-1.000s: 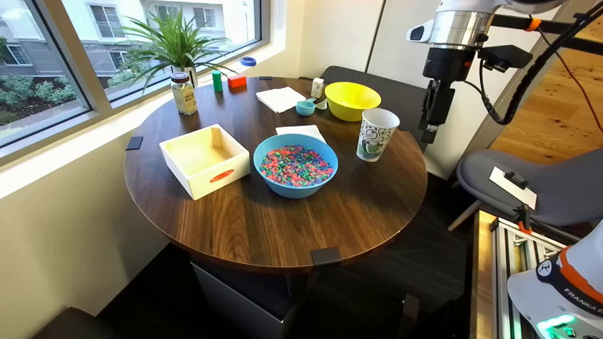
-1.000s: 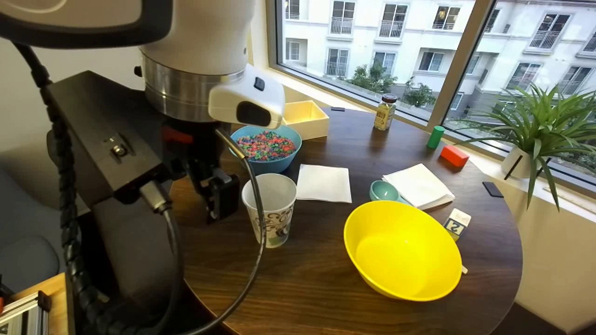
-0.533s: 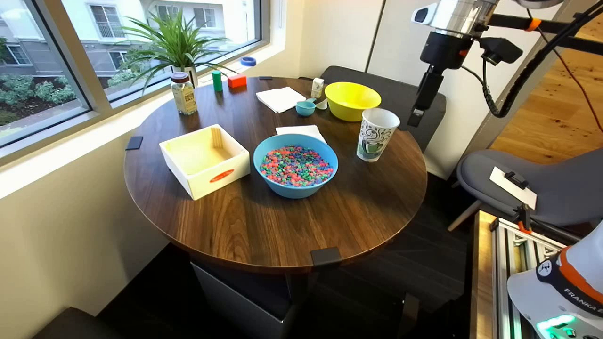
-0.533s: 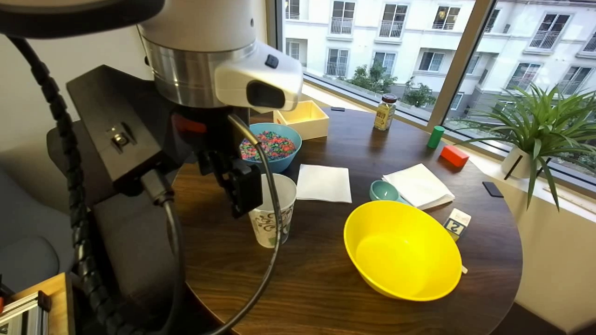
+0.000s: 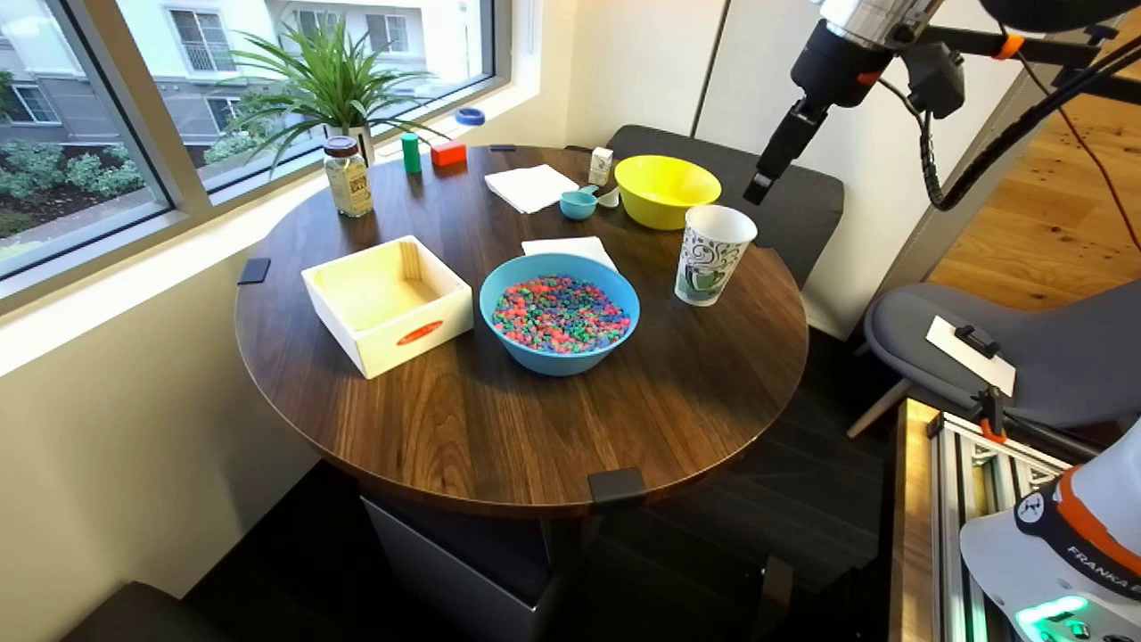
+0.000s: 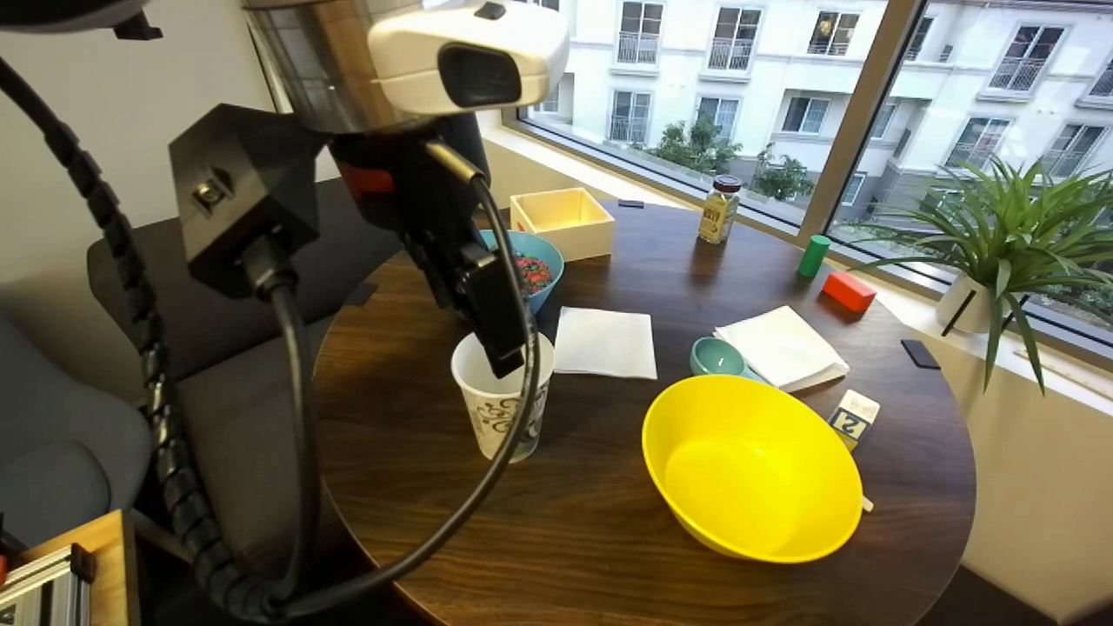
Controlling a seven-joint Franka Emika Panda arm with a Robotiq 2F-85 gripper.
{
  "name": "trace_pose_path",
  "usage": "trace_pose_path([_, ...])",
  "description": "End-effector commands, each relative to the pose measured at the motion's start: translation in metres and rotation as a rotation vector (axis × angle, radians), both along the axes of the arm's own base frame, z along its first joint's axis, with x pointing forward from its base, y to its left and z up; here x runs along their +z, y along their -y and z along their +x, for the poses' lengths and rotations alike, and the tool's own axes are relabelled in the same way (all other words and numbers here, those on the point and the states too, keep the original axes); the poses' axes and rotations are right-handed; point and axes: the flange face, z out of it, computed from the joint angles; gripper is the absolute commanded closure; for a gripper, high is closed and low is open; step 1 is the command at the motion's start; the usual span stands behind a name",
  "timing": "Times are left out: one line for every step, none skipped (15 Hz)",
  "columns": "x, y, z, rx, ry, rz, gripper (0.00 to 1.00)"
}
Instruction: Turn the paper cup over
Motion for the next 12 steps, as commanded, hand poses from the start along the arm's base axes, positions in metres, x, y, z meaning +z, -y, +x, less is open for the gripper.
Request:
trace_pose_path([-0.015, 0.005, -0.003, -0.040, 0.003, -0.013, 0.00])
trace_pose_path([-0.018, 0.005, -0.004, -0.042, -0.002, -0.005, 0.00])
trace_pose_path([-0.022, 0.006, -0.005, -0.041, -0.006, -0.005, 0.00])
trace_pose_path([-0.025, 0.007, -0.005, -0.043, -0.011, -0.002, 0.00])
trace_pose_path([-0.028, 0.010, -0.005, -0.045, -0.013, 0.000, 0.00])
trace_pose_path([-0.031, 0.012, -0.004, -0.047, -0.008, 0.001, 0.00])
trace_pose_path([-0.032, 0.014, -0.004, -0.048, 0.001, 0.001, 0.00])
trace_pose_path([-0.035, 0.017, -0.002, -0.051, 0.012, 0.001, 0.00])
trace_pose_path([-0.037, 0.020, 0.000, -0.056, 0.020, 0.002, 0.00])
trace_pose_path([-0.041, 0.023, 0.002, -0.062, 0.025, 0.009, 0.00])
trace_pose_path([-0.044, 0.025, 0.004, -0.065, 0.026, 0.011, 0.00])
trace_pose_path([-0.048, 0.028, 0.006, -0.070, 0.028, 0.015, 0.00])
